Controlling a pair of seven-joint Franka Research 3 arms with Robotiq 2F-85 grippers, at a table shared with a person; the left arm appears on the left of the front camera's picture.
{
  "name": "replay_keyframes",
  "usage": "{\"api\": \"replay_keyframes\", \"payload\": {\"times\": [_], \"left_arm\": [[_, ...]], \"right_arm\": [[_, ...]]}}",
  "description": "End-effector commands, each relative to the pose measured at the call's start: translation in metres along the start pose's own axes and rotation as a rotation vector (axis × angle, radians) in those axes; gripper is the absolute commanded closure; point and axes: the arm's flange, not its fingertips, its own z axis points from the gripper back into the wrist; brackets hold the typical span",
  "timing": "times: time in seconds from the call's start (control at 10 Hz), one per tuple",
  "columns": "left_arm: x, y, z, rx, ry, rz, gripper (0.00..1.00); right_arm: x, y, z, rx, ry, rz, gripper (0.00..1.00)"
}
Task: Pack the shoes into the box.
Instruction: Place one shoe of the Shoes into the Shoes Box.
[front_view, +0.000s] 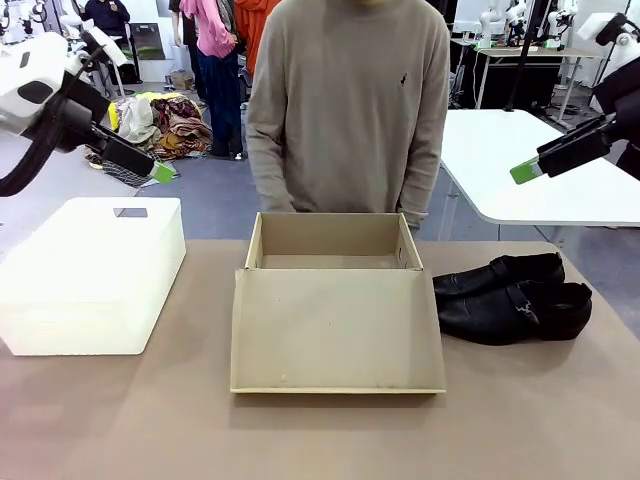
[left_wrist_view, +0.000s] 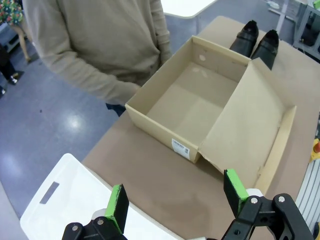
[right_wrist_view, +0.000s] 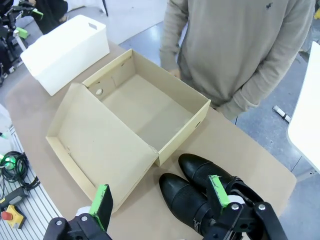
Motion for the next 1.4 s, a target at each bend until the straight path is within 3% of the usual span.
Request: {"api": "replay_keyframes", "payload": {"times": [0.0,0.6,1.0,1.3], "left_arm": [[-0.002,-0.001,0.001,0.005,-0.007,0.006,0.0],[-0.002,-0.001,0.001,0.005,-0.007,0.006,0.0],[-0.002,-0.001,0.001,0.005,-0.007,0.006,0.0],[-0.002,-0.001,0.001,0.005,-0.007,0.006,0.0]], "right_arm": [[0.0,0.0,0.0,0.002,0.001,0.0,0.0],[0.007,-0.005,-0.004,0.043,0.021,0.021,0.0],[0.03,-0.051,-0.002,0.038,0.215,0.228,0.0],[0.044,-0.089,-0.01,0.052,0.388,0.524,0.0]]}}
